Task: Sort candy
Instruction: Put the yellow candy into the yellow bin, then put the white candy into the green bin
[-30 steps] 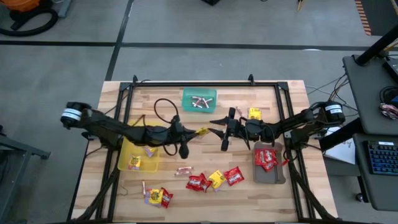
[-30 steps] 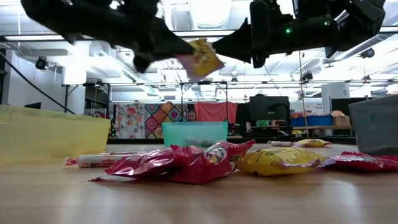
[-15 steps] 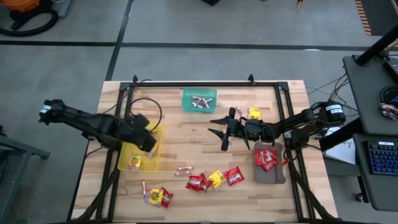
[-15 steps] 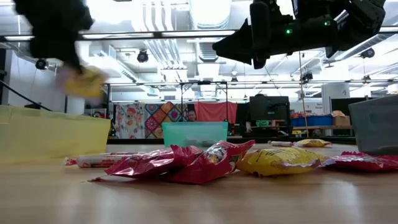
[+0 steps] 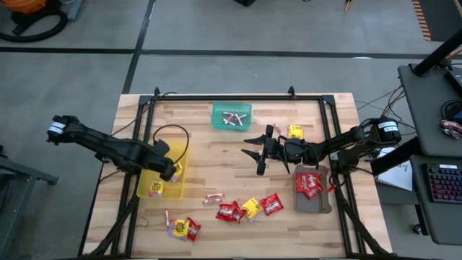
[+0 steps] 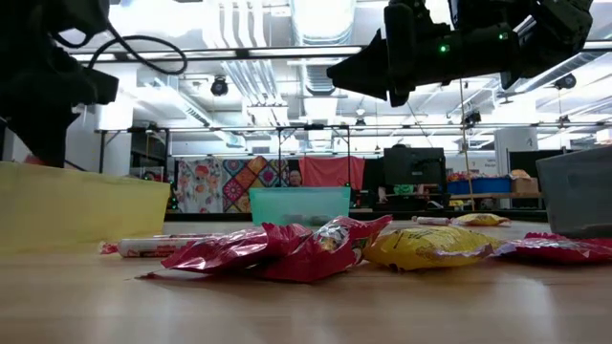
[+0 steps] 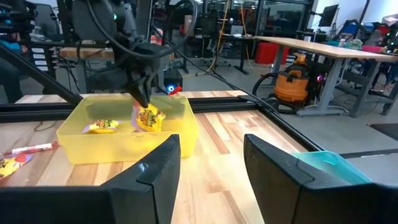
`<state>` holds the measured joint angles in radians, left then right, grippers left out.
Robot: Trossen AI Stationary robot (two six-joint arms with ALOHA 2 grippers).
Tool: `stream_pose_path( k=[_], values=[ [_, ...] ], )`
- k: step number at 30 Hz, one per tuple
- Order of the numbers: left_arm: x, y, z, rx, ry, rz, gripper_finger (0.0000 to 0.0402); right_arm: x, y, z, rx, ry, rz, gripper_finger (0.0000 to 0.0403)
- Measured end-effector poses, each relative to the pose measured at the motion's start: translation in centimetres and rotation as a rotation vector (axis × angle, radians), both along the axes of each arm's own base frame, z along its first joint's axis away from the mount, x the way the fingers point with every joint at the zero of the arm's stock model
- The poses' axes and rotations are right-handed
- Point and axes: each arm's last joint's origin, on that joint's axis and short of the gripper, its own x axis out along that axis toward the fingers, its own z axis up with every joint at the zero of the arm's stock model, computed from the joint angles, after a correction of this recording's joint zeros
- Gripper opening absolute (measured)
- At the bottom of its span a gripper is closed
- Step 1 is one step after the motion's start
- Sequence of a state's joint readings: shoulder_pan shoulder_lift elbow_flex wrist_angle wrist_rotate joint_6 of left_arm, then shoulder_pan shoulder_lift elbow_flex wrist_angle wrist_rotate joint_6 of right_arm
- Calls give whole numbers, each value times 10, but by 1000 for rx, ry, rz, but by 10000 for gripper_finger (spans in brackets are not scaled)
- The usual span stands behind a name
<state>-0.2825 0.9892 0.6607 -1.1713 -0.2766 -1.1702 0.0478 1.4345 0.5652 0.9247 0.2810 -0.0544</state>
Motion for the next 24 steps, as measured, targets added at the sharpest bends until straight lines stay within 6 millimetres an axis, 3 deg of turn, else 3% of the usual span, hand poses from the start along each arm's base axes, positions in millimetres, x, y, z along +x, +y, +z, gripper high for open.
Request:
stream_pose_path(
  k=[9, 17, 24],
  values=[
    [-4, 3, -5, 85, 126, -3, 22, 0, 0, 0, 29, -6, -1, 168],
    [-3, 3, -5, 119, 120, -1, 30, 0, 0, 0, 40, -6, -2, 170],
    [9, 0, 14, 112, 12, -1, 30, 0, -1, -1, 92, -16, -7, 170]
  ],
)
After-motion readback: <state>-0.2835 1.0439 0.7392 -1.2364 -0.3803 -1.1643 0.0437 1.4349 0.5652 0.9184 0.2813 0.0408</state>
